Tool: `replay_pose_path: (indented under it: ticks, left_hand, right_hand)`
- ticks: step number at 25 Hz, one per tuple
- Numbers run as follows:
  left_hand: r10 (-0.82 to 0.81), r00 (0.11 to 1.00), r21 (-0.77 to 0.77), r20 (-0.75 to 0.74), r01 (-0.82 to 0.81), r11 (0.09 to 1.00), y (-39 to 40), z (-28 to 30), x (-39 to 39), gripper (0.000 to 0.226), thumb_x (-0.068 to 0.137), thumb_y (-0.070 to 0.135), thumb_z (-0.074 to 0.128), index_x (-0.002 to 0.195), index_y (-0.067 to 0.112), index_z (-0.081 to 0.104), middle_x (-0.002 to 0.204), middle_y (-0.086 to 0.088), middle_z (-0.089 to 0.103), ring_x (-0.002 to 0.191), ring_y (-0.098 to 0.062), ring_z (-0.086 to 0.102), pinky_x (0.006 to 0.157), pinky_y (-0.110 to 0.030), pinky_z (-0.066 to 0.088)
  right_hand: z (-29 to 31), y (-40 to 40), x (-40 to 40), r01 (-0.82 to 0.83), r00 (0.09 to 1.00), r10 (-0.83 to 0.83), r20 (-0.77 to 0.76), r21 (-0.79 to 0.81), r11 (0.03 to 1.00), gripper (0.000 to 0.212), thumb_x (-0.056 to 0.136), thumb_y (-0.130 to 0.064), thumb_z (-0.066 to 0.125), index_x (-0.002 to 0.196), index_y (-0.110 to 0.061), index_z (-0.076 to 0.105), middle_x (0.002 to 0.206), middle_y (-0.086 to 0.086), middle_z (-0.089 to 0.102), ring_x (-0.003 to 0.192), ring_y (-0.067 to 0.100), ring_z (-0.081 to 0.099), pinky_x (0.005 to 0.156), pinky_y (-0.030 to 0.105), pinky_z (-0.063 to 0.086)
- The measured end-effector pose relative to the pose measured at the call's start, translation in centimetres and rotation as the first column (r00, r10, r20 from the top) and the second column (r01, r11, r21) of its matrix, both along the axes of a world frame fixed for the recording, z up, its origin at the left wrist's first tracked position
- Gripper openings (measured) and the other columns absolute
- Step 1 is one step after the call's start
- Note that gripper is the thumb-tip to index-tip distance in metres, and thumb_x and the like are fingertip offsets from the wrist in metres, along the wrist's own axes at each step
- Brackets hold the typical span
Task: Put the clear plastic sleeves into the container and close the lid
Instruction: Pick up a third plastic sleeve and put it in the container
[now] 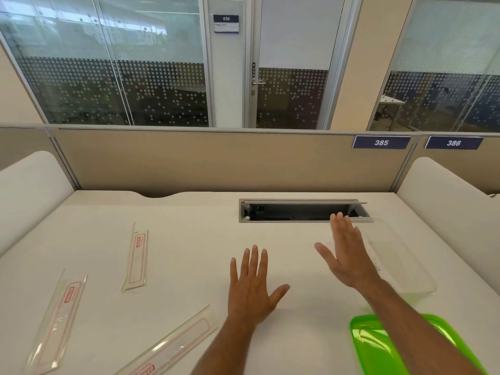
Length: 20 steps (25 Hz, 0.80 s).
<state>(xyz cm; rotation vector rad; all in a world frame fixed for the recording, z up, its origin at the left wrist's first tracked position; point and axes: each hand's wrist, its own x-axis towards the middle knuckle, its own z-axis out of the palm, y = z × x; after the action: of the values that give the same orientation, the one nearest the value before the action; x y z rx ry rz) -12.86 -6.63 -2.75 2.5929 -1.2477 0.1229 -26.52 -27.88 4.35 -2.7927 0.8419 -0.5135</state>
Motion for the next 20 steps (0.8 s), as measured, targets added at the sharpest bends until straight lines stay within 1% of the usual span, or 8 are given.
replay_pose_path:
  ticks: [2,4,5,9,13,17,20]
  left_hand:
    - [0.025,1.000,0.015,0.000,-0.025,1.000,0.6,0.7,0.3,0.099,0.077,0.091,0.003,0.154,0.033,-0.015,0.161,0.002,-0.024,0.148,-0.026,-0.025,0.116,-0.053,-0.022]
    - [0.065,0.998,0.022,0.001,-0.065,0.998,1.8,1.0,0.7,0.099,0.076,0.091,0.002,0.153,0.033,-0.019,0.161,0.002,-0.025,0.148,-0.026,-0.024,0.117,-0.055,-0.020]
    - [0.082,0.997,0.029,0.006,-0.082,0.996,2.3,0.9,1.0,0.099,0.075,0.092,0.001,0.153,0.033,-0.020,0.161,0.002,-0.025,0.149,-0.027,-0.024,0.117,-0.056,-0.020]
    - [0.117,0.993,0.037,0.012,-0.117,0.992,4.7,1.1,1.9,0.101,0.075,0.091,-0.001,0.154,0.031,-0.018,0.162,0.001,-0.024,0.148,-0.027,-0.024,0.117,-0.055,-0.023]
    - [0.146,0.989,0.068,0.027,-0.147,0.987,7.6,1.5,3.5,0.099,0.077,0.089,-0.001,0.155,0.029,-0.016,0.163,0.000,-0.023,0.147,-0.026,-0.027,0.115,-0.052,-0.026]
    - [0.185,0.982,0.093,0.028,-0.187,0.978,11.1,1.9,5.1,0.098,0.079,0.087,0.002,0.155,0.028,-0.016,0.163,0.001,-0.023,0.149,-0.025,-0.023,0.119,-0.053,-0.017]
    - [0.201,0.980,0.075,-0.002,-0.200,0.977,14.1,2.1,6.1,0.098,0.079,0.086,0.000,0.156,0.027,-0.009,0.165,0.002,-0.015,0.152,-0.022,-0.017,0.123,-0.051,-0.009]
  right_hand:
    - [-0.7,1.6,0.4,-0.019,0.997,0.013,-0.079,-0.081,0.997,0.084,0.090,-0.070,0.010,0.153,-0.018,-0.010,0.160,0.003,-0.019,0.147,0.018,-0.019,0.121,0.042,-0.007]
    - [-1.5,3.1,0.7,-0.027,0.992,0.011,-0.127,-0.124,0.992,0.084,0.086,-0.073,0.001,0.150,-0.021,-0.016,0.159,0.003,-0.022,0.147,0.020,-0.020,0.120,0.044,-0.008]
    - [-2.0,3.8,0.9,-0.030,0.991,0.013,-0.134,-0.126,0.992,0.084,0.086,-0.074,0.000,0.150,-0.022,-0.016,0.159,0.003,-0.022,0.147,0.021,-0.019,0.120,0.044,-0.009]
    - [-3.4,6.6,2.2,-0.065,0.986,0.046,-0.163,-0.112,0.992,0.083,0.085,-0.075,0.003,0.149,-0.025,-0.017,0.159,0.001,-0.022,0.146,0.020,-0.022,0.118,0.043,-0.014]
    - [-4.4,10.2,4.1,-0.153,0.974,0.138,-0.177,-0.073,0.985,0.083,0.086,-0.076,0.007,0.150,-0.029,-0.018,0.158,-0.002,-0.026,0.145,0.017,-0.024,0.117,0.040,-0.017]
    - [-4.9,14.1,6.4,-0.247,0.955,0.240,-0.173,-0.022,0.969,0.083,0.085,-0.078,0.005,0.147,-0.033,-0.024,0.157,-0.006,-0.029,0.144,0.014,-0.027,0.117,0.040,-0.017]
    - [-5.2,16.6,7.9,-0.327,0.931,0.325,-0.169,0.015,0.945,0.079,0.085,-0.078,0.005,0.146,-0.037,-0.025,0.156,-0.010,-0.030,0.143,0.010,-0.028,0.117,0.038,-0.017]
